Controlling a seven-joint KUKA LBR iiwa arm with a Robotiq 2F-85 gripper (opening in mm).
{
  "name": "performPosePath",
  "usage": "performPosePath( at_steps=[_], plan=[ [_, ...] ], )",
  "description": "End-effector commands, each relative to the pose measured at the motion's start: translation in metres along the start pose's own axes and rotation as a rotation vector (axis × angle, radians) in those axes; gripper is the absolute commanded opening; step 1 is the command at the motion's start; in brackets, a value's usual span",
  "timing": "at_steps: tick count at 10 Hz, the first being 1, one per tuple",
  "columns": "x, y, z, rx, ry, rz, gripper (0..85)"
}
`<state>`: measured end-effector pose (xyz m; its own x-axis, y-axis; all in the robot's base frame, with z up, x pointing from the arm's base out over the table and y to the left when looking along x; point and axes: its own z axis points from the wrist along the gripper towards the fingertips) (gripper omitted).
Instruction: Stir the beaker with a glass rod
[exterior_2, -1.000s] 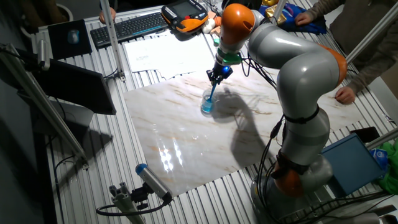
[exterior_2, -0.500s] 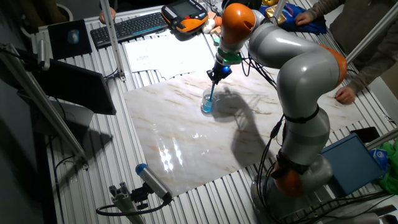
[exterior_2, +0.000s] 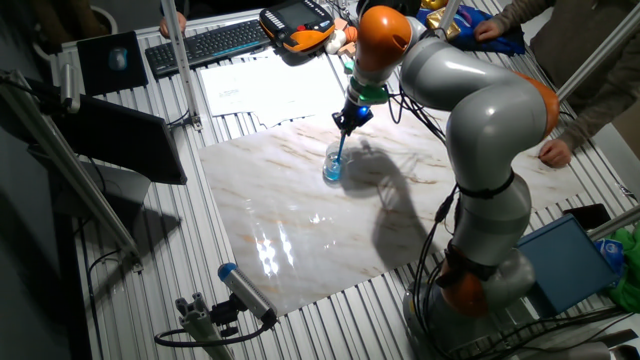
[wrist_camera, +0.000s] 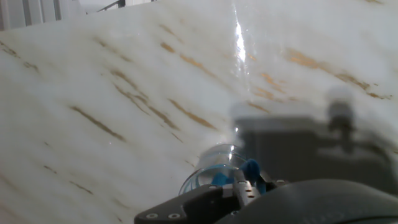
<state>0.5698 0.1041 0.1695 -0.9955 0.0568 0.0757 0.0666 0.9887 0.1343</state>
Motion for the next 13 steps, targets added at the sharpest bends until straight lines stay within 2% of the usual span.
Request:
performPosePath(
  at_steps=[1, 7, 8, 11, 12, 13],
  plan=[
    [0.0, 0.0001, 0.0, 0.003, -0.006, 0.005, 34.0],
    [-0.0018, 0.0022, 0.0045, -0.01, -0.011, 0.005, 34.0],
    [-0.0016, 0.0024, 0.0047, -0.013, -0.011, 0.002, 17.0],
    [-0.0012, 0.0026, 0.0042, -0.021, 0.0, -0.015, 17.0],
    [-0.0006, 0.003, 0.0025, -0.03, 0.008, -0.025, 0.0],
    [0.0008, 0.0037, -0.0013, -0.037, 0.019, -0.034, 0.0]
  ],
)
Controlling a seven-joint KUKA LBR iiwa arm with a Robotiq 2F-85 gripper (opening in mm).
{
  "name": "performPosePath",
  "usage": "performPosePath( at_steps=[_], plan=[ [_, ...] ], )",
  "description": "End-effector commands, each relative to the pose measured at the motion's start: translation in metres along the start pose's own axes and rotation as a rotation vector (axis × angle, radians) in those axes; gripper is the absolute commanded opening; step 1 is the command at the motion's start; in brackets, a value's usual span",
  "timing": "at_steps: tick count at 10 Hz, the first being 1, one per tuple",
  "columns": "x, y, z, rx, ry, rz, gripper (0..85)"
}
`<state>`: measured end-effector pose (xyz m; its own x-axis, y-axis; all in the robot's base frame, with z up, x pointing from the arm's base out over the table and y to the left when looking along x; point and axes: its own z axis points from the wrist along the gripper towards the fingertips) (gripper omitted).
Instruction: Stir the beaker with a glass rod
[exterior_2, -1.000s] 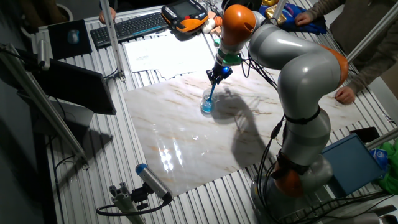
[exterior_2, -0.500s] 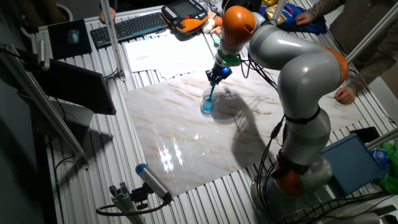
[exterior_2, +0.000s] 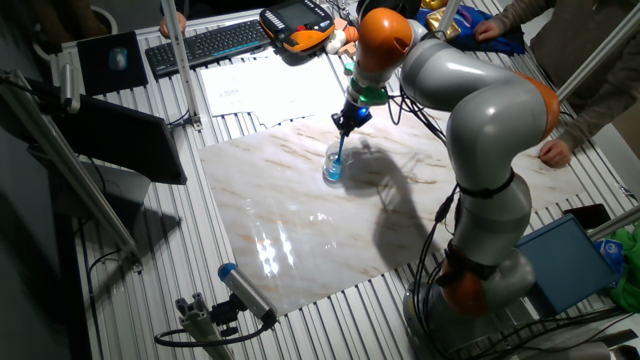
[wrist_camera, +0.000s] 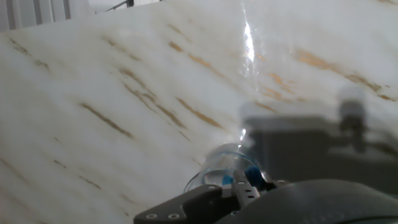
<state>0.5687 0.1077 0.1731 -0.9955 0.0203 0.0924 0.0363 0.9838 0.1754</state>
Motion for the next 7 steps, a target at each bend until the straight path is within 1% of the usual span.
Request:
performPosePath(
  at_steps=[1, 2, 3, 4, 5, 6, 7],
  plan=[
    [0.002, 0.001, -0.004, -0.003, 0.003, -0.001, 0.0],
    [0.004, 0.002, -0.01, 0.002, 0.005, -0.002, 0.0],
    [0.009, 0.004, -0.017, 0.005, -0.002, -0.002, 0.0],
    [0.015, 0.007, -0.025, 0.024, -0.036, -0.009, 0.0],
    [0.02, 0.01, -0.029, 0.026, -0.068, -0.01, 0.0],
    [0.025, 0.012, -0.031, 0.039, -0.104, -0.014, 0.0],
    [0.026, 0.013, -0.029, 0.064, -0.138, -0.019, 0.0]
  ],
)
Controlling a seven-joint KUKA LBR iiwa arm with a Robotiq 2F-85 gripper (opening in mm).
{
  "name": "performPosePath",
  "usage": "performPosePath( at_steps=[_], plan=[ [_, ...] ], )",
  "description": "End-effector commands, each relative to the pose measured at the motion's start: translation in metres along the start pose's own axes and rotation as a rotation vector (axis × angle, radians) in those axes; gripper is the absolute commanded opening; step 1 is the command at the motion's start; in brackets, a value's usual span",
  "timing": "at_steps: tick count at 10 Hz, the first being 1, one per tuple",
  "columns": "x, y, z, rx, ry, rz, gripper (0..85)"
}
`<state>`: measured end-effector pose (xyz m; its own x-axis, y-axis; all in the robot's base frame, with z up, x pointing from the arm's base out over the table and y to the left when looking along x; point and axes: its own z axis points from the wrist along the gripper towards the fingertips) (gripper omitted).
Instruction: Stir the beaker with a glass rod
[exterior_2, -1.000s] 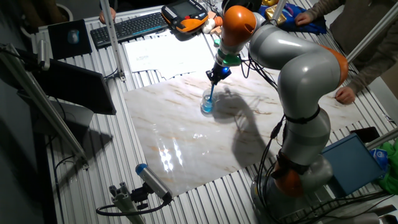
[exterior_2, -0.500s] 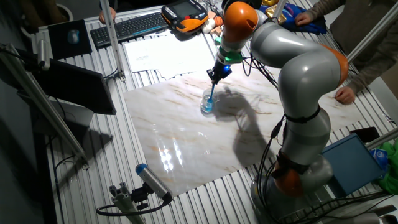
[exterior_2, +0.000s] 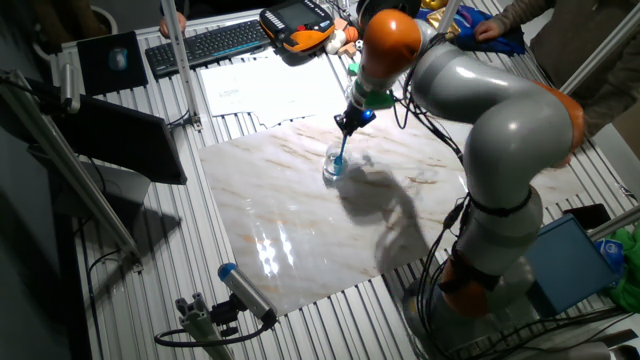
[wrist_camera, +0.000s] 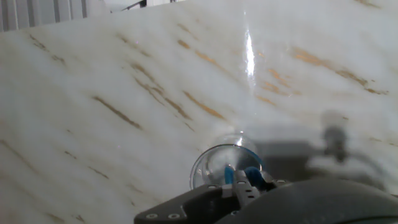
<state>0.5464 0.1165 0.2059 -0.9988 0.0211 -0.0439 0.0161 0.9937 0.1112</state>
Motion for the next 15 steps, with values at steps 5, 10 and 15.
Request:
performPosePath(
  at_steps=[5, 10, 15],
  plan=[
    [-0.024, 0.002, 0.003, -0.027, -0.083, -0.001, 0.0],
    [0.0, 0.007, 0.003, 0.072, -0.071, -0.041, 0.0],
    [0.004, 0.017, 0.004, 0.051, -0.052, 0.012, 0.0]
  ],
)
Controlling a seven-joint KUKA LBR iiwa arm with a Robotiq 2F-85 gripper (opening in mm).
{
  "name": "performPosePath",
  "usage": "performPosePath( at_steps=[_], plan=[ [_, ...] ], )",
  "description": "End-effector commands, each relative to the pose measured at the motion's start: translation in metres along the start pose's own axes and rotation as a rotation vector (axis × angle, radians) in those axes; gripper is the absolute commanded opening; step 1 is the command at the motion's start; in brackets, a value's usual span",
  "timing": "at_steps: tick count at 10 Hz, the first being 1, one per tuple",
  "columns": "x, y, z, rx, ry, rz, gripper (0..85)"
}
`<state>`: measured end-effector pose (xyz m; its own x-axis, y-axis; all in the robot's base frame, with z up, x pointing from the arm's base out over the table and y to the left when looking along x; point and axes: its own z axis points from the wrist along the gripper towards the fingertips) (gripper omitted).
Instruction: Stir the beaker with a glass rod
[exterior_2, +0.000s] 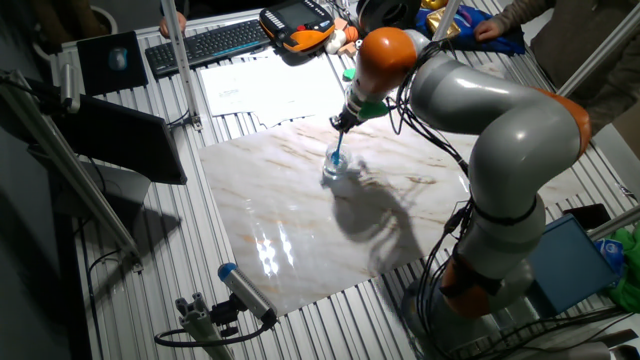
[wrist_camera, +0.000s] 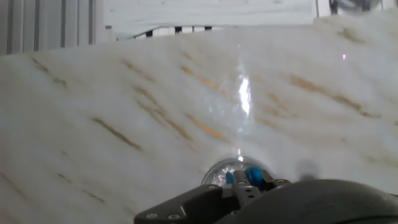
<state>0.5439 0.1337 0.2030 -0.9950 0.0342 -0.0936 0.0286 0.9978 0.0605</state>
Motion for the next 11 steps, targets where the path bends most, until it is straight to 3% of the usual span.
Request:
performPosePath(
  at_steps=[1, 2, 3, 4, 5, 7, 8, 9, 10, 11],
  plan=[
    [0.008, 0.002, 0.0, 0.038, 0.012, -0.014, 0.0],
    [0.008, -0.003, 0.003, 0.054, -0.01, -0.047, 0.0],
    [-0.001, -0.011, 0.006, 0.054, -0.024, -0.075, 0.0],
    [-0.012, -0.014, 0.006, 0.017, -0.014, -0.048, 0.0],
    [-0.013, -0.01, 0.004, -0.009, -0.013, -0.013, 0.0],
    [0.003, 0.002, 0.004, -0.018, 0.033, 0.029, 0.0],
    [0.009, 0.004, 0.005, 0.01, 0.041, 0.016, 0.0],
    [0.007, 0.002, 0.005, 0.049, 0.024, -0.02, 0.0],
    [-0.007, -0.009, 0.006, 0.047, 0.016, -0.066, 0.0],
    [-0.017, -0.014, 0.005, 0.024, 0.032, -0.059, 0.0]
  ],
)
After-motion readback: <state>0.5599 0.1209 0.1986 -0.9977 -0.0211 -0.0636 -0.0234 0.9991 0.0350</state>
